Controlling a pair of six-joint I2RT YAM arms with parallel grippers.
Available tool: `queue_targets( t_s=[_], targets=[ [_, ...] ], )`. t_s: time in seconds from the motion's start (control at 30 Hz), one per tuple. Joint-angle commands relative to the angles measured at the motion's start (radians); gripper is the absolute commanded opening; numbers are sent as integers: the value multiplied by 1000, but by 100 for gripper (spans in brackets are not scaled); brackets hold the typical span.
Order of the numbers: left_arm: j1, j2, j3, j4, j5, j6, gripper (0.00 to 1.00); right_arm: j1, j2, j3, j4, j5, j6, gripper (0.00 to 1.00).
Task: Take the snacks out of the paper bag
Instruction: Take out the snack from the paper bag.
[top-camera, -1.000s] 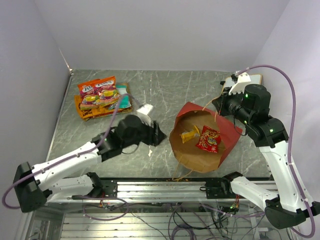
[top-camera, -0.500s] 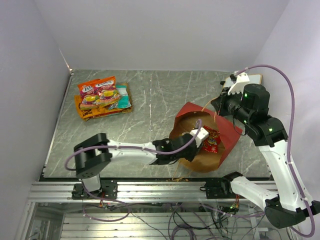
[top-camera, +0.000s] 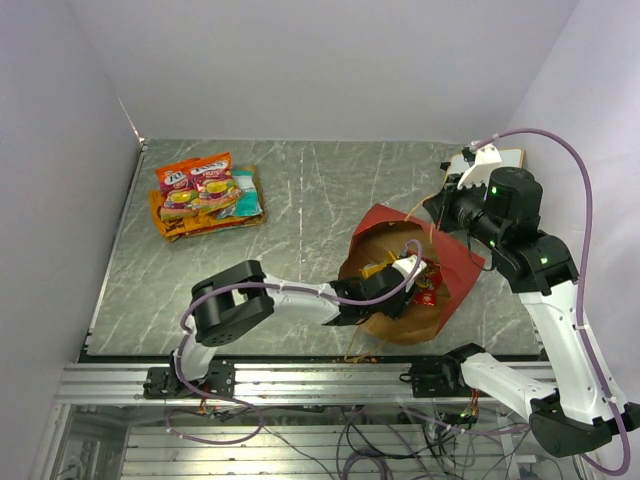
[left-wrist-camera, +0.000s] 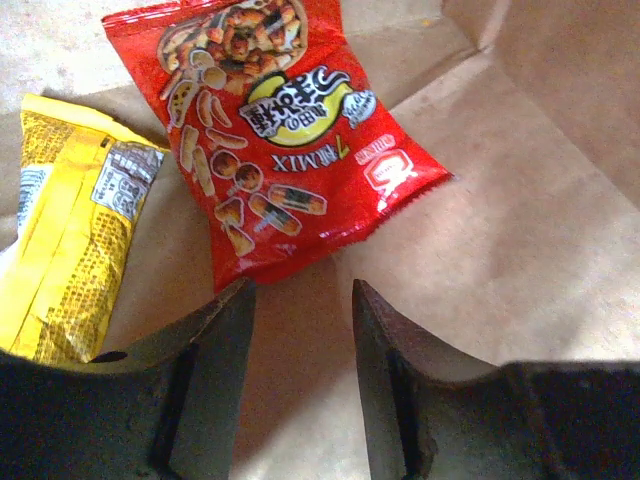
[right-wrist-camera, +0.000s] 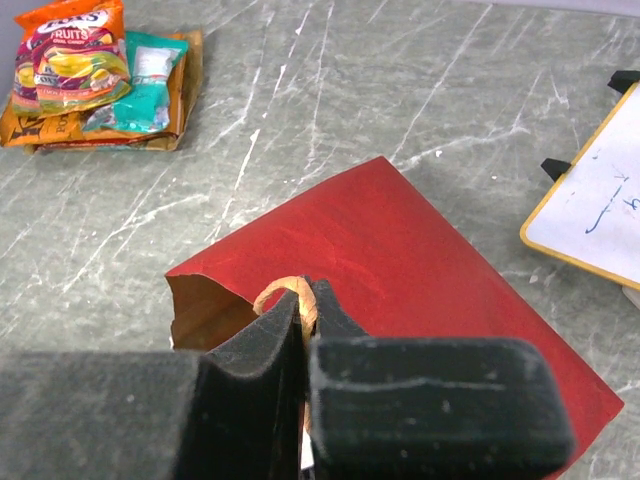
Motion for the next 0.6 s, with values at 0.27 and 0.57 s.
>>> queue_targets(
  t_s=[0.27,0.57],
  targets=[
    [43,138,134,30,-17,-12,68,3,1,42,-11,-14,6,0],
    [74,238,207,-1,74,-24,70,3,-4,43,-15,-16,9,0]
  ],
)
